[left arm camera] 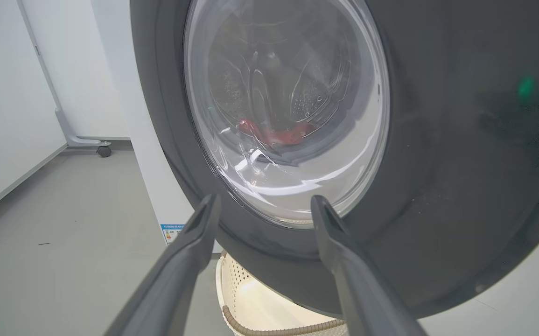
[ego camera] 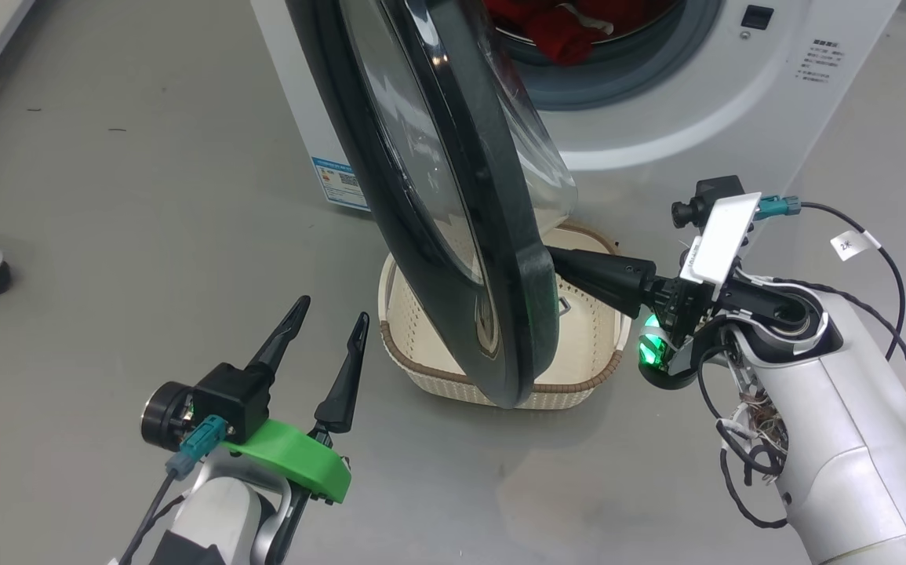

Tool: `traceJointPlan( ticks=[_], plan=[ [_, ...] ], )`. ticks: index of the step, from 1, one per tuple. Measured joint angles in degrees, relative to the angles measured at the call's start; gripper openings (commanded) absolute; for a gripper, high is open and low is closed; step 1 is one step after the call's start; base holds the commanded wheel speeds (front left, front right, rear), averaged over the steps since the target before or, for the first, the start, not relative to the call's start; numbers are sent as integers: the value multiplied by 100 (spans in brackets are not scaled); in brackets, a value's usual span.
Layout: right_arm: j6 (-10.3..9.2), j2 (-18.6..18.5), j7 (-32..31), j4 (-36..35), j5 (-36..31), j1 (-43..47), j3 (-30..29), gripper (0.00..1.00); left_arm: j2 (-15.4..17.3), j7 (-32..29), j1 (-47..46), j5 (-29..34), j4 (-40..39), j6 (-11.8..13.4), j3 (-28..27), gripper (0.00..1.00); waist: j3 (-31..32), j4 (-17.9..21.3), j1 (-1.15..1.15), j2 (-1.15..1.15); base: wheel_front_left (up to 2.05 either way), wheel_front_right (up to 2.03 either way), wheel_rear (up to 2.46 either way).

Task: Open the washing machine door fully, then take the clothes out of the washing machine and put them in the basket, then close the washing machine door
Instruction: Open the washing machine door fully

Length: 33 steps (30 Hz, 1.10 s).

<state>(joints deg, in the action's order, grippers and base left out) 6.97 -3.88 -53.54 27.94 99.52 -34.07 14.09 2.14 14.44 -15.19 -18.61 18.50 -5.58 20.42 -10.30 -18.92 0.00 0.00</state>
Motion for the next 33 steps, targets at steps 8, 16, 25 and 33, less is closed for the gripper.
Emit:
traceJointPlan(
  ticks=[8,16,25,33],
  plan=[
    [0,-4,93,-159,114,186,271,0,0,0,3,-1,11,7,13,100,70,-244,0,0,0,0,0],
    [0,4,302,-439,467,296,719,0,0,0,68,-24,52,23,18,100,158,-523,0,0,0,0,0],
    [0,2,578,-577,648,396,1056,0,0,0,109,-60,71,30,23,100,228,-757,0,0,0,0,0],
    [0,18,891,-630,694,432,1202,0,0,0,177,-107,62,82,0,100,257,-800,0,0,0,0,0]
  ],
)
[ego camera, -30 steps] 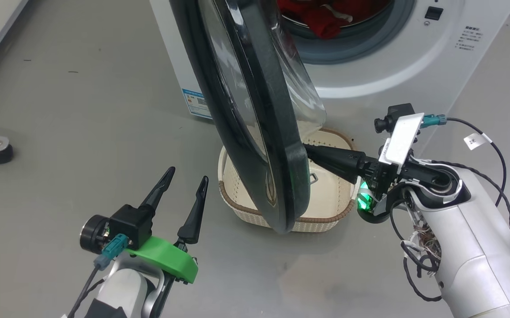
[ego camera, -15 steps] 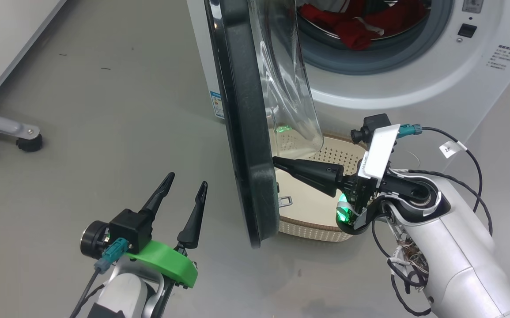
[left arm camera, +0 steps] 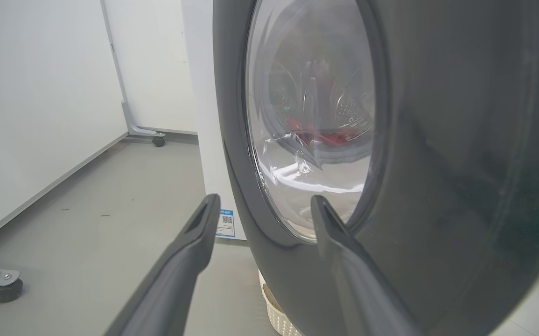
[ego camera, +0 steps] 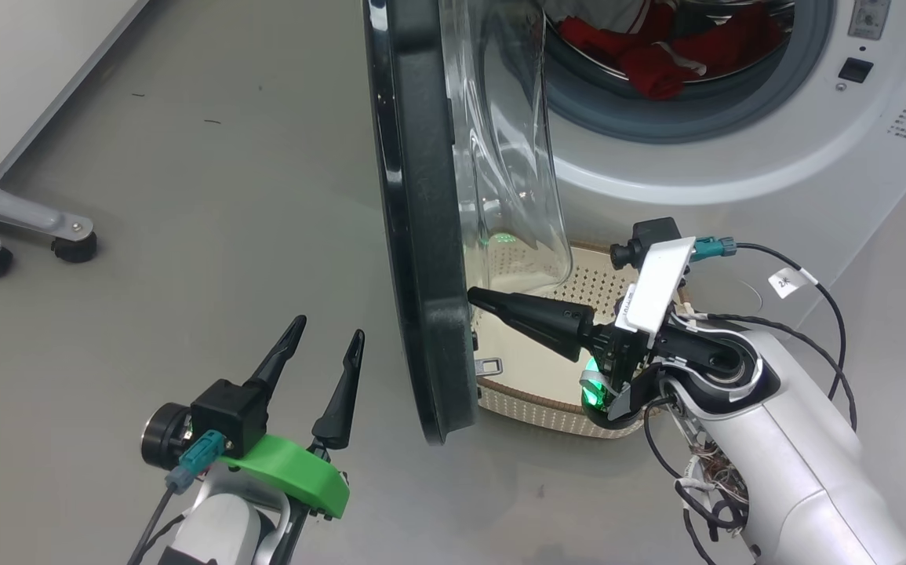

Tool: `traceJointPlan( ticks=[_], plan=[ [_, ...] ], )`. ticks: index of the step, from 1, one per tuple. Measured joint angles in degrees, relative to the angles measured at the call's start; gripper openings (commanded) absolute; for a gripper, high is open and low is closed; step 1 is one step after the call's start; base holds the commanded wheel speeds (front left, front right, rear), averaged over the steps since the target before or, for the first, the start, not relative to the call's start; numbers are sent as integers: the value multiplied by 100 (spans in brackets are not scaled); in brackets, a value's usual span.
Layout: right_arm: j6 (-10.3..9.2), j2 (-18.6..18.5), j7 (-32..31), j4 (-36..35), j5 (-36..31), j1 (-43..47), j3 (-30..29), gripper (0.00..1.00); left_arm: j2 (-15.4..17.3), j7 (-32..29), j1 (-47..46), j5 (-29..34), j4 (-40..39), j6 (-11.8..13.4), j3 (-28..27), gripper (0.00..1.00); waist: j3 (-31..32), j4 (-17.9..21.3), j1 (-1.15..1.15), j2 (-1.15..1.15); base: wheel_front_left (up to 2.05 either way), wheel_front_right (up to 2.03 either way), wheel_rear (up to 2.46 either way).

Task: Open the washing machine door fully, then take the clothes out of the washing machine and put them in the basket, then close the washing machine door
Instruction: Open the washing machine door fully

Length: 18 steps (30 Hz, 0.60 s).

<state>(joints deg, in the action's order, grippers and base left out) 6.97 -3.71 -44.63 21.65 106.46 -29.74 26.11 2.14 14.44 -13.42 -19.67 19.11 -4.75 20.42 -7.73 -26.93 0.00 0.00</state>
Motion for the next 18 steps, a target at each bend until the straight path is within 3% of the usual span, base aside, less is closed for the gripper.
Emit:
traceJointPlan(
  ticks=[11,12,13,14,15,16,18],
  plan=[
    [0,11,827,-275,282,592,-553,0,1,0,65,0,12,51,-40,100,55,74,0,0,0,0,0],
    [0,12,928,-287,277,675,-609,4,1,0,69,-1,14,51,-37,100,64,80,0,0,0,0,0],
    [0,14,1024,-301,238,754,-667,17,1,0,76,-2,14,51,-40,100,70,87,0,0,0,0,0],
    [0,14,1090,-316,179,829,-712,17,1,0,83,-3,20,68,-43,100,78,93,0,0,0,0,0],
    [0,16,1204,-341,148,910,-777,39,1,0,86,-14,24,75,-45,100,87,100,0,0,0,0,0],
    [0,20,1302,-372,142,993,-842,95,1,0,86,-26,25,96,-51,100,92,107,0,0,0,0,0],
    [0,22,1472,-439,80,1157,-945,100,1,0,88,-33,25,99,-62,100,100,117,0,0,0,0,0]
  ],
)
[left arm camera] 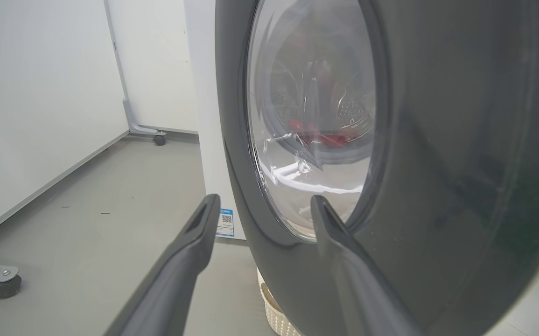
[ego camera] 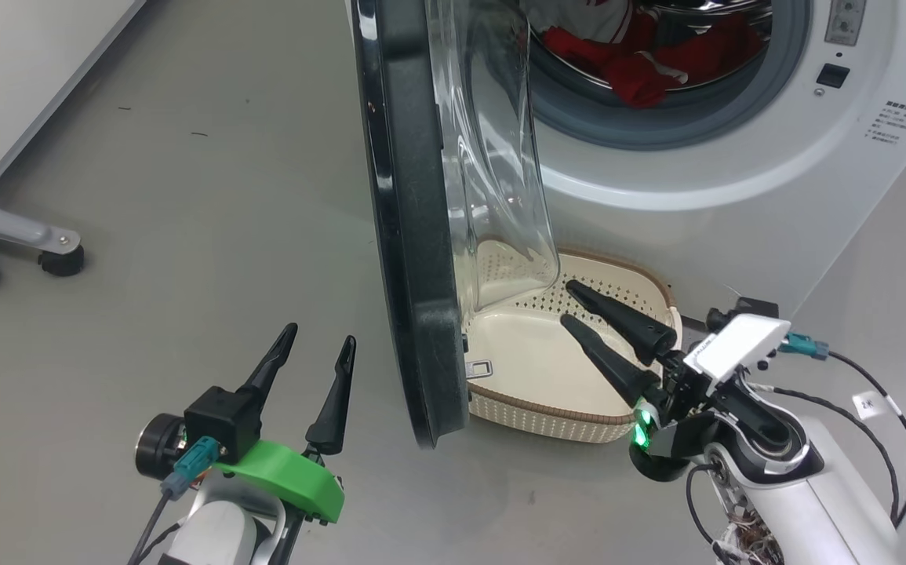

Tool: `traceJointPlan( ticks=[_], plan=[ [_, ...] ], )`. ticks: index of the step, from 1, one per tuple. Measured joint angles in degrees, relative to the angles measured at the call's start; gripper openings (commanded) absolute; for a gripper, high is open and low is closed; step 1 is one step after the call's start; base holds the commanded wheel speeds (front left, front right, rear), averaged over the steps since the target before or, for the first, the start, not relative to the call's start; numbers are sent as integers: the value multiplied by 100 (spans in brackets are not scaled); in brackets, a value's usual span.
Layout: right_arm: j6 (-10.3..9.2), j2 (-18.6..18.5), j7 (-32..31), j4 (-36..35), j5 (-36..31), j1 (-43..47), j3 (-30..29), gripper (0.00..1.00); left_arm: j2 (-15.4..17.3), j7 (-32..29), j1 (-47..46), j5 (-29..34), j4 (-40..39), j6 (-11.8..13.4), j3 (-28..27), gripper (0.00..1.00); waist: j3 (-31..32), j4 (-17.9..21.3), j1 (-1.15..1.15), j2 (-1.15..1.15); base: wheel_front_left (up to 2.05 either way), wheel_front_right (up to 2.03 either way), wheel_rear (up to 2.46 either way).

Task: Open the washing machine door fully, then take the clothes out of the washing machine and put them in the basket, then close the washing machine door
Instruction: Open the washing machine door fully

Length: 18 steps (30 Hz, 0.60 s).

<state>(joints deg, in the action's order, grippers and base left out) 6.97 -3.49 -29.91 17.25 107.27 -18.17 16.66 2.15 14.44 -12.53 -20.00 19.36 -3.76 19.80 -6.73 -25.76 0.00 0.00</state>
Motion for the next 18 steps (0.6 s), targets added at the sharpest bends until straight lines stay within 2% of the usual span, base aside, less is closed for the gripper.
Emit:
traceJointPlan(
  ticks=[5,9,18],
  plan=[
    [0,13,513,-167,-265,419,-312,100,1,0,20,0,1,30,-55,100,39,39,0,0,0,0,0],
    [0,19,1111,-353,-767,725,-620,100,0,0,25,0,0,44,-59,100,75,71,0,0,0,0,0],
    [0,-490,2613,-797,-2735,1260,-773,100,5,0,142,0,8,102,-163,100,195,190,0,0,0,0,0]
  ],
)
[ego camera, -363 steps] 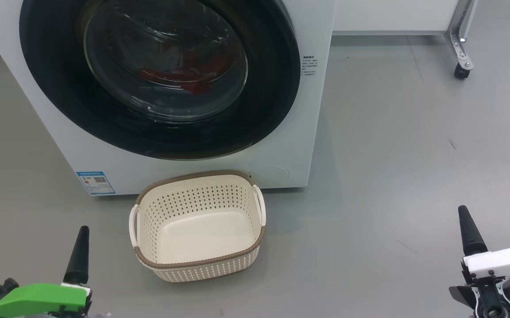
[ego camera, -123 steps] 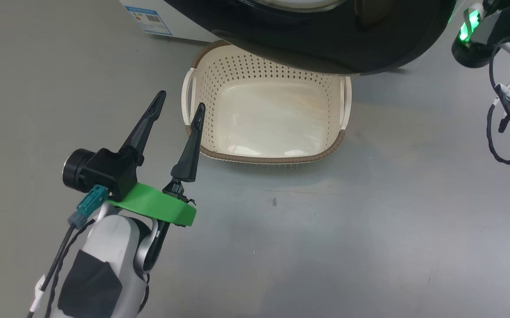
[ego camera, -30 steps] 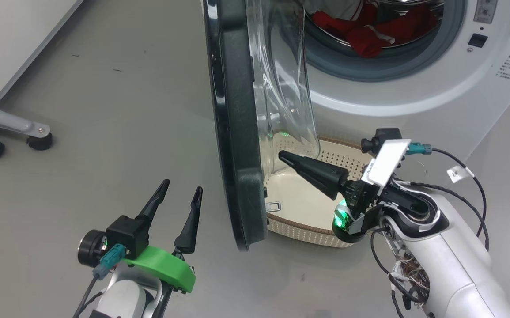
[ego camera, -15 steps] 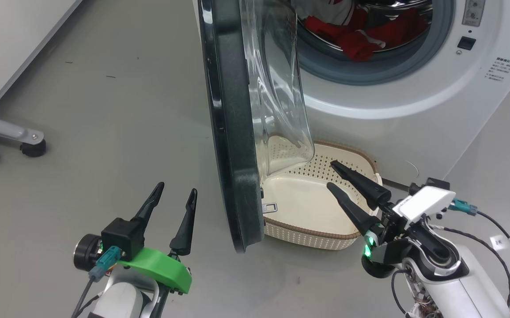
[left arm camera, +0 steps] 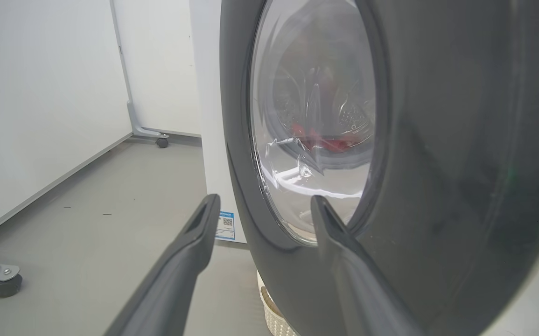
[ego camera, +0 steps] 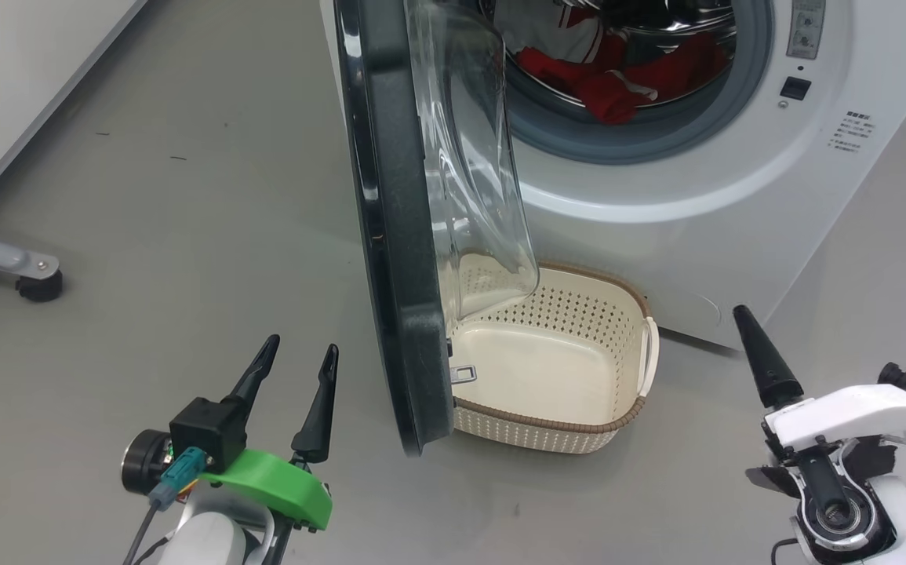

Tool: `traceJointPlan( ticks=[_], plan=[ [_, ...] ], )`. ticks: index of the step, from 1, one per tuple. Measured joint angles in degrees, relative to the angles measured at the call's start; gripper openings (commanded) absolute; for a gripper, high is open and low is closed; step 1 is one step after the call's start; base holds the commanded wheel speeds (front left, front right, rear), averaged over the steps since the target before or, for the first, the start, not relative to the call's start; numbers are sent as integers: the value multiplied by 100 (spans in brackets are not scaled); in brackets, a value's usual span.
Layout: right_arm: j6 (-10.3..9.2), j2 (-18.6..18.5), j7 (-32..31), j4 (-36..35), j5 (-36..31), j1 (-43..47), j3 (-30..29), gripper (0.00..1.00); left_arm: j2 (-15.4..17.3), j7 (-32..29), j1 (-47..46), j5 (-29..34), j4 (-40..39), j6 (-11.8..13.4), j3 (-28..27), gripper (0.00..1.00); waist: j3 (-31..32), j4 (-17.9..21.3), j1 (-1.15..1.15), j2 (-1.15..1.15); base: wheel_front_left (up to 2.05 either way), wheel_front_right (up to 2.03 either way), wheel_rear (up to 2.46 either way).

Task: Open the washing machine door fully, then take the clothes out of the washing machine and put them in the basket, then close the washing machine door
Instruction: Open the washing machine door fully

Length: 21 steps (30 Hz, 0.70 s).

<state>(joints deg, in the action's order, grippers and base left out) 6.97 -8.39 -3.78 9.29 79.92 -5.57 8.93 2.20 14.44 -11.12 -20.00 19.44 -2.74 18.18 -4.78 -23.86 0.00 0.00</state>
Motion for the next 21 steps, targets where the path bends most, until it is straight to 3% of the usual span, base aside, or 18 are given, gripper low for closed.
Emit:
traceJointPlan(
  ticks=[11,14,21],
  plan=[
    [2,-942,2022,-135,-3053,218,361,100,60,0,59,3,-145,88,-172,100,107,192,0,0,0,0,0],
    [-22,-975,2087,-67,-3605,287,378,100,76,0,58,30,-199,103,-223,100,113,237,0,0,0,0,0],
    [-662,-945,1885,-198,-4820,397,174,100,85,0,58,94,-321,119,-292,100,131,297,0,0,0,0,0]
  ],
)
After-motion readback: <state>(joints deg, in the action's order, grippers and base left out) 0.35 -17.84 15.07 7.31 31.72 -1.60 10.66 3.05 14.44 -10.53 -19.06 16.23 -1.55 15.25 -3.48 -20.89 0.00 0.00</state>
